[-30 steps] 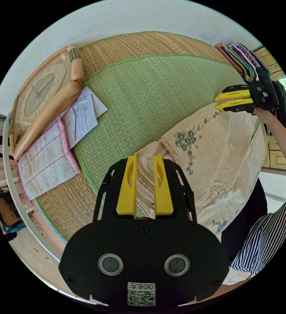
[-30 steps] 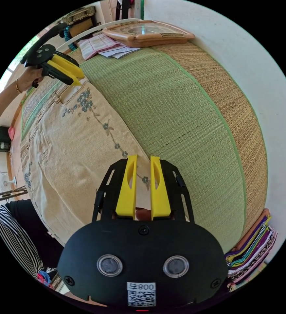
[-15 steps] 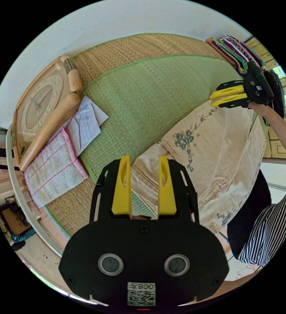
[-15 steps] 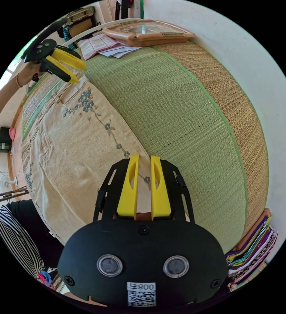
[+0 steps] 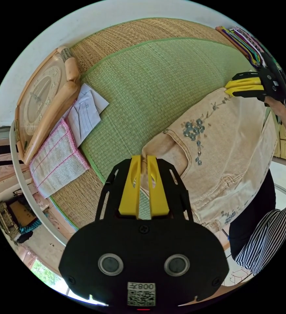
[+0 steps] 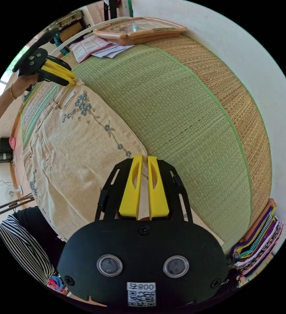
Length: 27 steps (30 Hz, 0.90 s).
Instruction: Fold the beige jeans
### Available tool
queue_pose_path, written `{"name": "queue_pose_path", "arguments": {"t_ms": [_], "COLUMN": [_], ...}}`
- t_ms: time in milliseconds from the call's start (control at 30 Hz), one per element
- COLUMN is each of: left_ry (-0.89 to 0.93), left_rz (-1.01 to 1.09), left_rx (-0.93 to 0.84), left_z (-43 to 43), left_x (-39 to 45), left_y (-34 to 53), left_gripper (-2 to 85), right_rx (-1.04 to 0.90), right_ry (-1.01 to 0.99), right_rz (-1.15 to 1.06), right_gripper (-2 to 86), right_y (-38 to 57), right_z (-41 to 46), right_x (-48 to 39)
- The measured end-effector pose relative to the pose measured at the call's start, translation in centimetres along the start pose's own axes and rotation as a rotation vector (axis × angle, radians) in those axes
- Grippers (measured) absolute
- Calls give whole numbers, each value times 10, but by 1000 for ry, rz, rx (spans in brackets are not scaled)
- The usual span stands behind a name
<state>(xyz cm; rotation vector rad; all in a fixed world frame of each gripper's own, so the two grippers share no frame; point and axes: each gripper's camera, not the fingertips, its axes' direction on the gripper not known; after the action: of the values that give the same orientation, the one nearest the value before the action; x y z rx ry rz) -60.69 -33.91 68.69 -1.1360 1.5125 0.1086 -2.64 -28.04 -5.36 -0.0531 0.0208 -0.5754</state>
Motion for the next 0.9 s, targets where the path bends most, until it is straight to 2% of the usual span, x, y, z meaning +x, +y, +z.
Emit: {"name": "queue_pose_path", "arguments": {"t_ms": [167,467,900], "left_ry": [-37,-77,-95], "left_rz": [-21,-30,-52], "left_rx": [22,100,247], "left_z": [-7,-27,-11], "left_x": [25,75,173], "left_y": [15,61,174], "left_gripper": [31,27,26], "right_rx": [-36,33,138], "right_ry": [8,-10,22], "right_rz": [28,116,142], "right_gripper": [20,14,13], "right_y": [1,31,125], "right_z": [2,-27,-49], "right_x": [-13,-37,-129]}}
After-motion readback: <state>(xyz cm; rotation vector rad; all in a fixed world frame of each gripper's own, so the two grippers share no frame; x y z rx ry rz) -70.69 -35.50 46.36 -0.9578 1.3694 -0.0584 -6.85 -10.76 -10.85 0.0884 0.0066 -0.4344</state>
